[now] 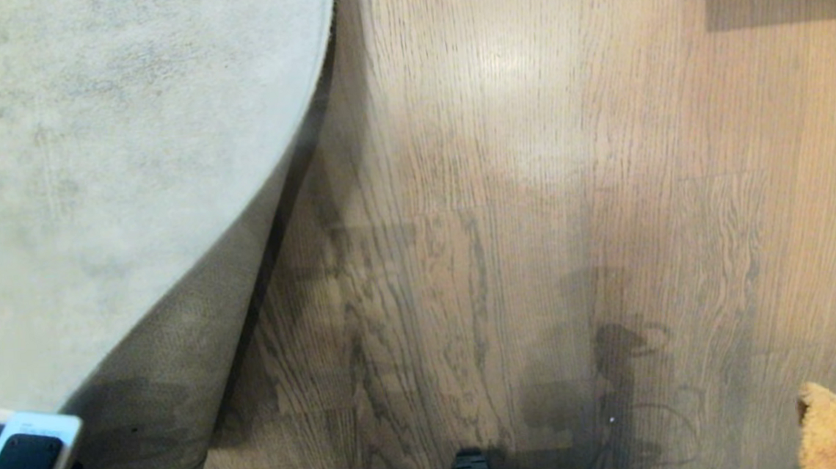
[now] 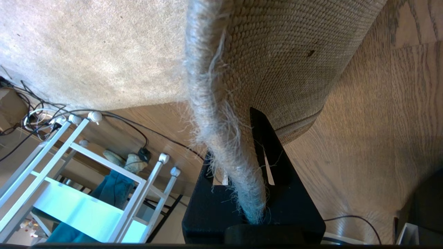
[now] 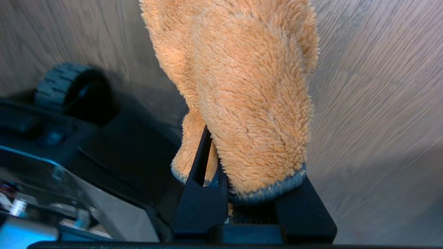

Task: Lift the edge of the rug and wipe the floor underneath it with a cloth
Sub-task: Lay down the carpet

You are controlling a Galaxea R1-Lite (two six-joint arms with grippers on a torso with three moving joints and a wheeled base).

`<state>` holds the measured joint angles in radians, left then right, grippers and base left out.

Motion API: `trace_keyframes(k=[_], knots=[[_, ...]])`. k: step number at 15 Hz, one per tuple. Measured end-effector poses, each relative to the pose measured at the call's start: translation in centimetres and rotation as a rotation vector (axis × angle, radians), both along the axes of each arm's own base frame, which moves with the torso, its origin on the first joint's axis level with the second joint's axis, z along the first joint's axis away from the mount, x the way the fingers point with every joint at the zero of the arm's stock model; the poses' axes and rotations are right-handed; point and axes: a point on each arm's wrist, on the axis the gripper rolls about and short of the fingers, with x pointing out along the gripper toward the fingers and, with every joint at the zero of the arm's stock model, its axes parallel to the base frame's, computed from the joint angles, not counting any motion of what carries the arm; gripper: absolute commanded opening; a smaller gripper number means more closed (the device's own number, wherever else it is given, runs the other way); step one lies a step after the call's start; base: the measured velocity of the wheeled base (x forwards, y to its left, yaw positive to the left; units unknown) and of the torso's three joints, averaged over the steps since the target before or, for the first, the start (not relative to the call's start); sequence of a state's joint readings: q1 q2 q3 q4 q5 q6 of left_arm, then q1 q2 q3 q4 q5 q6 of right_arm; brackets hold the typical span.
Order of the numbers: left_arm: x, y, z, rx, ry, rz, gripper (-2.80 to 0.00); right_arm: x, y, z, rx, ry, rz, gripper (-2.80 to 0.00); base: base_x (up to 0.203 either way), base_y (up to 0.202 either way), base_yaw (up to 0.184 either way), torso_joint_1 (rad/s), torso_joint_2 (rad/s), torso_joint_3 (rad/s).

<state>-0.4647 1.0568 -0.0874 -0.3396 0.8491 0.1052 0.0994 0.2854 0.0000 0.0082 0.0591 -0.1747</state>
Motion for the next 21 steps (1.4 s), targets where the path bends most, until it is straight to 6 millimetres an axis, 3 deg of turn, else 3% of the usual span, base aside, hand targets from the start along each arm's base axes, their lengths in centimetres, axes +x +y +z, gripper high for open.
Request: trace_keyframes(k=[21], knots=[[-0.07, 0.01, -0.12, -0.003, 0.005, -0.008, -2.8, -0.04, 0.0, -0.02, 0.034, 0.003, -0.012, -2.8, 0.0, 0.0, 0.0, 0.0, 0.0, 0.0]])
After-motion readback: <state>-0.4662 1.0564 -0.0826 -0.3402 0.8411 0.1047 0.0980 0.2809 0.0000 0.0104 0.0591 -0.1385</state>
